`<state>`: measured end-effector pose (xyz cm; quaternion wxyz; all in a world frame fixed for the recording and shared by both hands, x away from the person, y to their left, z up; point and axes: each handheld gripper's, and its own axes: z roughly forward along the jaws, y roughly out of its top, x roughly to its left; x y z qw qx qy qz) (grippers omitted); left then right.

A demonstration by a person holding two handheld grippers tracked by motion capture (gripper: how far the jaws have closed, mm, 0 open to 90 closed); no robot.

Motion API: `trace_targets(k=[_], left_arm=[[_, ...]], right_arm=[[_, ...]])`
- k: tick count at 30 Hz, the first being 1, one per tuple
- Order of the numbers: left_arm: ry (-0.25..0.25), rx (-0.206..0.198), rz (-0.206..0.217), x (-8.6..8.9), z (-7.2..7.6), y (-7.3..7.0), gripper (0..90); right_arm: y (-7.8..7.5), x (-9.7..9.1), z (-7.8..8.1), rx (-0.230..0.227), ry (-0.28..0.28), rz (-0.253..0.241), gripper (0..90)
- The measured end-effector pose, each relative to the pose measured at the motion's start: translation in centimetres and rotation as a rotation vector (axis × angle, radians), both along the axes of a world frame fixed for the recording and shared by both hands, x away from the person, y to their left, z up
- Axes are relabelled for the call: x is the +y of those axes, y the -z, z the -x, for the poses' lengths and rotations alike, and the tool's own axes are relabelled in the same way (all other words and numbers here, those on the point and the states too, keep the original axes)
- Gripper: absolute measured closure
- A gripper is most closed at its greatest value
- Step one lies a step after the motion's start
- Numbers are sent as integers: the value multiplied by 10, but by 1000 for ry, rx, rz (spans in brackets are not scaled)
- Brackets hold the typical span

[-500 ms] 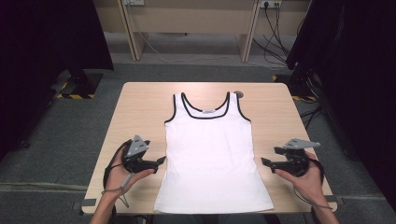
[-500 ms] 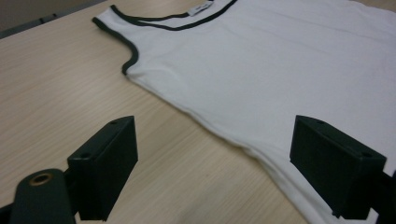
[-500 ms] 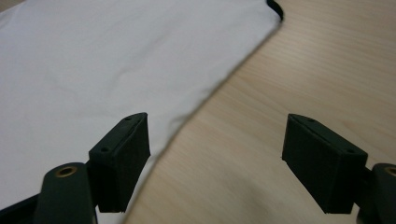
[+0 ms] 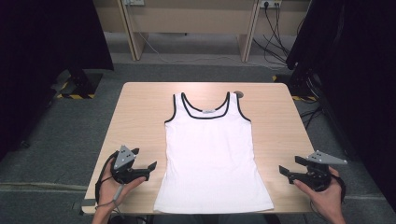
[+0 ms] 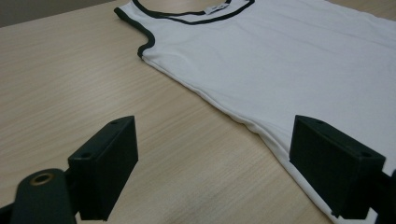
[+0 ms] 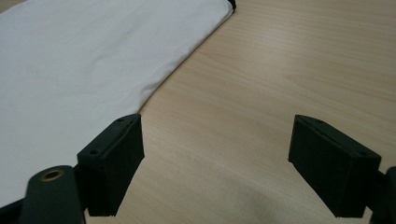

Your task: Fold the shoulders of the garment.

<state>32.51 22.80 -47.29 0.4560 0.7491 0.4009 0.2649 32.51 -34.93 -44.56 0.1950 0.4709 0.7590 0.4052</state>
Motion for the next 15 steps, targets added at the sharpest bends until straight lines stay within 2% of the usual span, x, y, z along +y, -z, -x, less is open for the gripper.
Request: trace_targets(k=[1,3,4,8,9,11,12,13,14,15], left_arm=[[-5,0,-4,-2,-1,6,148],[-5,0,-4,-2,-1,6,149],[-5,15,-16,-3,-2,10,149],[-2,9,-17,-4,-3,10,151],[-2,9,-17,-4,-3,10,151],[-2,14,-22,-4,-3,10,151],[-8,15,-28,-5,-3,10,151],[-8,15,-28,-5,-3,10,151],[-8,15,-28,-5,-3,10,151],[-8,14,-28,-5,-3,10,151]], right_arm=[[1,1,-1,2,-1,6,175],[-1,3,-4,-2,-5,16,175],[-1,3,-4,-2,-5,16,174],[-6,5,-8,-13,-8,22,173],[-12,7,-14,-22,-11,35,173],[-12,7,-14,-22,-11,35,174],[-19,10,-22,-31,-12,47,180],[-19,10,-22,-31,-12,47,180],[-25,13,-32,-41,-12,58,180],[-25,13,-32,-41,-12,58,196]])
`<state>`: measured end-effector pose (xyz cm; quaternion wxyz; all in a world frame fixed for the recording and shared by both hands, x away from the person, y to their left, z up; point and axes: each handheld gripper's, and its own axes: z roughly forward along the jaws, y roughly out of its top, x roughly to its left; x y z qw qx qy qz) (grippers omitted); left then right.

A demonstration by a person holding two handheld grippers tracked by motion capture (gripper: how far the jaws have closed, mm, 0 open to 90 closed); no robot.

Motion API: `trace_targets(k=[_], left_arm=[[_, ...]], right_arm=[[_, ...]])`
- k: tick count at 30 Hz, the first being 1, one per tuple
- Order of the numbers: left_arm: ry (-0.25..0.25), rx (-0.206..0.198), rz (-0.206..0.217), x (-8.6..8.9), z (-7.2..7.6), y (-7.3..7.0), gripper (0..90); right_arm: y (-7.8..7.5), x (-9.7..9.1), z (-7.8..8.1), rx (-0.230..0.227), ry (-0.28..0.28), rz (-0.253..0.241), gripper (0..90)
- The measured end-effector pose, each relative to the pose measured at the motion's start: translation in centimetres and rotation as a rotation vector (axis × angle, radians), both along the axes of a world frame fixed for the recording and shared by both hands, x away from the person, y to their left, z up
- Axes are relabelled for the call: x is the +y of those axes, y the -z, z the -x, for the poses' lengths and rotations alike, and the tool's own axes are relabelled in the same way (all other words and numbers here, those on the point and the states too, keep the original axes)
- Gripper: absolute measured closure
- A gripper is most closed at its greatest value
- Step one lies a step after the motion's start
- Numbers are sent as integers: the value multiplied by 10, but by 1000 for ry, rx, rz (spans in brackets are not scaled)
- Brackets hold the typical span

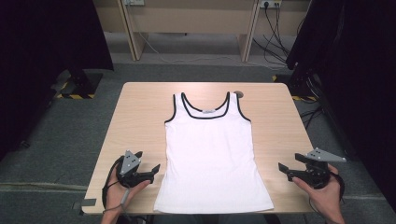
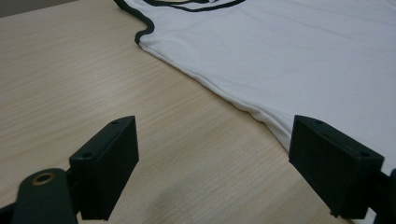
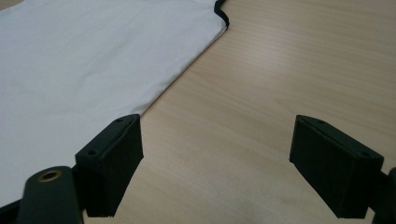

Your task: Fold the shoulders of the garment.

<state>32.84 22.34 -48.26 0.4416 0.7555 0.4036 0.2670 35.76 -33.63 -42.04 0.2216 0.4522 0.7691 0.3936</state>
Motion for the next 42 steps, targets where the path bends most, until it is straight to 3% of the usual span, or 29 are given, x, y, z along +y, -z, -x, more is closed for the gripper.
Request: trace_targets(k=[3,4,6,7,8,9,17,28,33,42], left_arm=[[1,-2,-1,0,0,0,151],[1,-2,-1,0,0,0,151],[3,-2,-11,-1,1,0,151],[1,-4,-17,-1,2,0,151],[1,-4,-17,-1,2,0,151],[2,-6,-19,-2,2,0,151],[-2,-6,-33,-3,2,0,151],[-4,-5,-21,-2,2,0,150],[-6,-7,-13,-1,2,0,149],[-7,-3,-9,-1,2,0,149]], right_arm=[[-5,3,-12,1,-1,12,207],[-11,7,-27,1,-4,17,207],[-11,7,-27,1,-4,17,222],[-17,13,-42,-5,-3,18,237],[-17,13,-42,-5,-3,18,237],[-20,17,-53,-17,-9,27,246],[-25,36,-92,-3,-13,31,298],[-28,60,-146,54,-30,64,435],[-22,69,-172,97,-14,75,512],[-10,81,-209,161,15,59,547]])
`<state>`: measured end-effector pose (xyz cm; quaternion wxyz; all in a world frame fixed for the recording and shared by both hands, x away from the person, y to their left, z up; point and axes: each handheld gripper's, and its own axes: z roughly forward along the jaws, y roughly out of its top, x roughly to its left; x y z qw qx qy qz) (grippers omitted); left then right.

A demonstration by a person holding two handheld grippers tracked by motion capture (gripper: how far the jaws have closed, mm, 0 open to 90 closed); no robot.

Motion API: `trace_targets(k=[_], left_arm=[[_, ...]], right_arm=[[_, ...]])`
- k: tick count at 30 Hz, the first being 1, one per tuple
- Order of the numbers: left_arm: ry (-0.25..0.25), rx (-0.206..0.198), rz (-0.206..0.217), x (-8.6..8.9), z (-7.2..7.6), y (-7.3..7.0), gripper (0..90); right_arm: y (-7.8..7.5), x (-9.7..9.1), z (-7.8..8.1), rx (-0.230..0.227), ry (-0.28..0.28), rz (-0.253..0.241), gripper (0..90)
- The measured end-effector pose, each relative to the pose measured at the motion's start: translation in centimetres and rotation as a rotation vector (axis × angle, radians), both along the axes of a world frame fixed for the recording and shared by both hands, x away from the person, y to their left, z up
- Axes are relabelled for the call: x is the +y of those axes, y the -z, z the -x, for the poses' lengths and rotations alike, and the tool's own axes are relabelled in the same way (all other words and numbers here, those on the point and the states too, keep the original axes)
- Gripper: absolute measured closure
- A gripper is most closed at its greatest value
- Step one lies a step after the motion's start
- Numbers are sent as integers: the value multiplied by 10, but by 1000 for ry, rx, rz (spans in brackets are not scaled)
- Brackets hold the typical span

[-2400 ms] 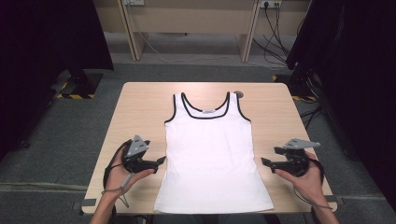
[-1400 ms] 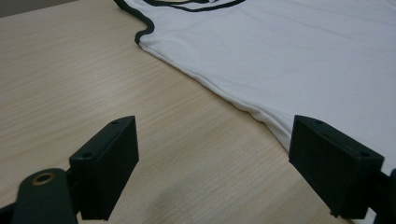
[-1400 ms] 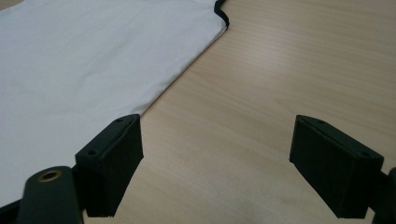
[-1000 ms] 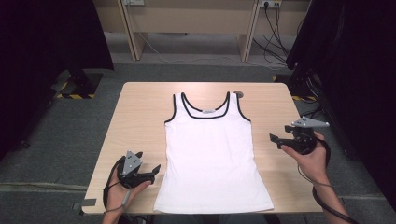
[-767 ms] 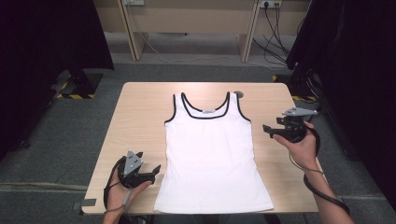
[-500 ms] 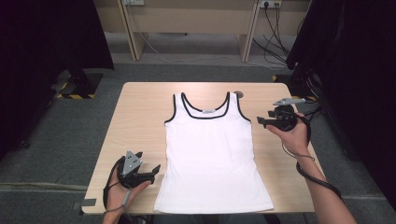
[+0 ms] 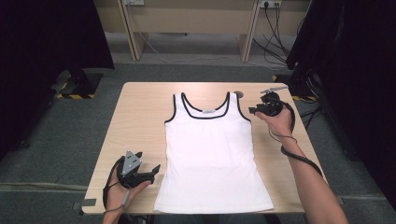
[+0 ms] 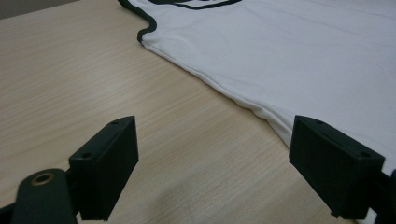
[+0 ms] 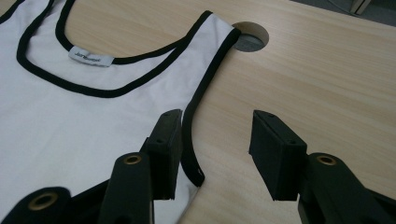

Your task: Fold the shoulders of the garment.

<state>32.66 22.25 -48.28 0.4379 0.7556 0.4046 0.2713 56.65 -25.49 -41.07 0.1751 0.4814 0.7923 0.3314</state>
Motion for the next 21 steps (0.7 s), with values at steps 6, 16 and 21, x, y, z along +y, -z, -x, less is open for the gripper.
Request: trace_targets(k=[6,16,21], left_arm=[[1,1,-5,0,0,0,149],[4,2,-17,-1,0,0,149],[6,-2,-21,-2,0,0,150]], right_arm=[[2,12,-17,19,5,-6,582],[12,35,-44,59,13,-17,646],[18,45,-52,78,25,-3,651]])
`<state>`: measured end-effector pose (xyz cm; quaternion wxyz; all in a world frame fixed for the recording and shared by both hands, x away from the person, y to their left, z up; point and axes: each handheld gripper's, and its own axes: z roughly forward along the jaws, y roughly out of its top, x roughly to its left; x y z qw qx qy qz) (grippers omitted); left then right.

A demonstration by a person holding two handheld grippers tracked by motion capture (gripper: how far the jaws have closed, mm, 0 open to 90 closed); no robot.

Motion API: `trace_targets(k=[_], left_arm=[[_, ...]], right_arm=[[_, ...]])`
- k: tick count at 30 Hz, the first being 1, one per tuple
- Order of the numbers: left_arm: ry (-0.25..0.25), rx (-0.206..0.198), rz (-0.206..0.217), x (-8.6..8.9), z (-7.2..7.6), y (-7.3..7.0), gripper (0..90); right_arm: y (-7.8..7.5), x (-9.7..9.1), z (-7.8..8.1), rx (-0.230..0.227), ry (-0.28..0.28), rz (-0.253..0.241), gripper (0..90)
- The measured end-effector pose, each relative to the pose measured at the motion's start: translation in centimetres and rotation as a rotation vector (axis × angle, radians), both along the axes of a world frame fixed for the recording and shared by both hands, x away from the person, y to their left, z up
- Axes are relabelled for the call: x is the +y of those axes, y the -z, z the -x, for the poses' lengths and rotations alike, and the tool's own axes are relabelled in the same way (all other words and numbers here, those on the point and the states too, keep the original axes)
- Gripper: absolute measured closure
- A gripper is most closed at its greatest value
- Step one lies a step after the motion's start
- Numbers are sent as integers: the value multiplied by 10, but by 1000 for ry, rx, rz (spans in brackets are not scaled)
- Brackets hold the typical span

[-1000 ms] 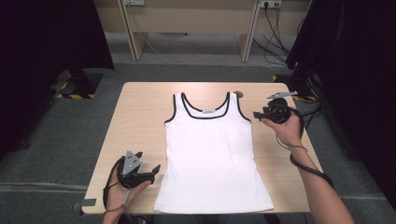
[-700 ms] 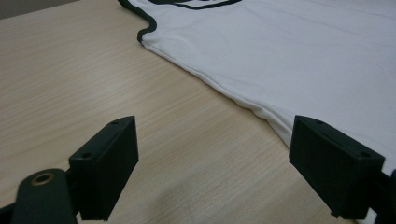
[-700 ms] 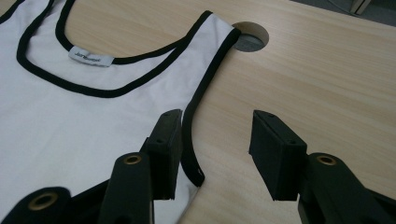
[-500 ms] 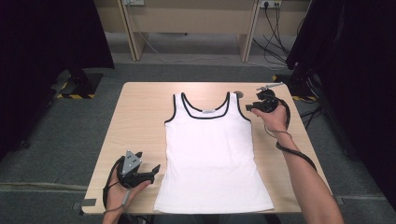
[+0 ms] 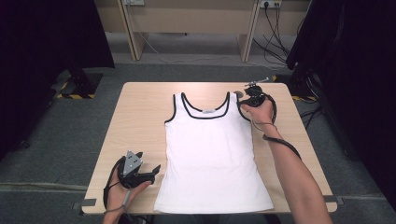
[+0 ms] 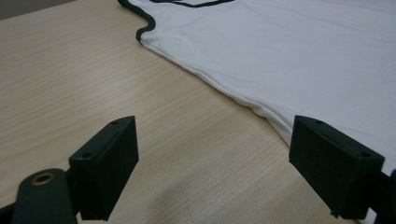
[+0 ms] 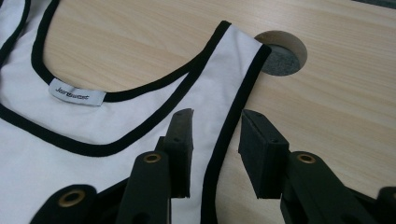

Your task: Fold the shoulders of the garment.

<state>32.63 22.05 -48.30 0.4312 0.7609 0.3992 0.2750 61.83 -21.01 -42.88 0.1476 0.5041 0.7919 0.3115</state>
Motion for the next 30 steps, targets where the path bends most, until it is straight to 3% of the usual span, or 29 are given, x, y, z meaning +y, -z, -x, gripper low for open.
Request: trace_targets(k=[7,18,30], left_arm=[[6,-4,-8,0,1,0,149],[8,-4,-13,-1,1,0,150],[9,-1,-21,-2,0,0,150]], right_arm=[[12,6,-7,24,44,23,676],[26,4,-13,55,59,22,720],[30,14,-9,18,34,39,851]])
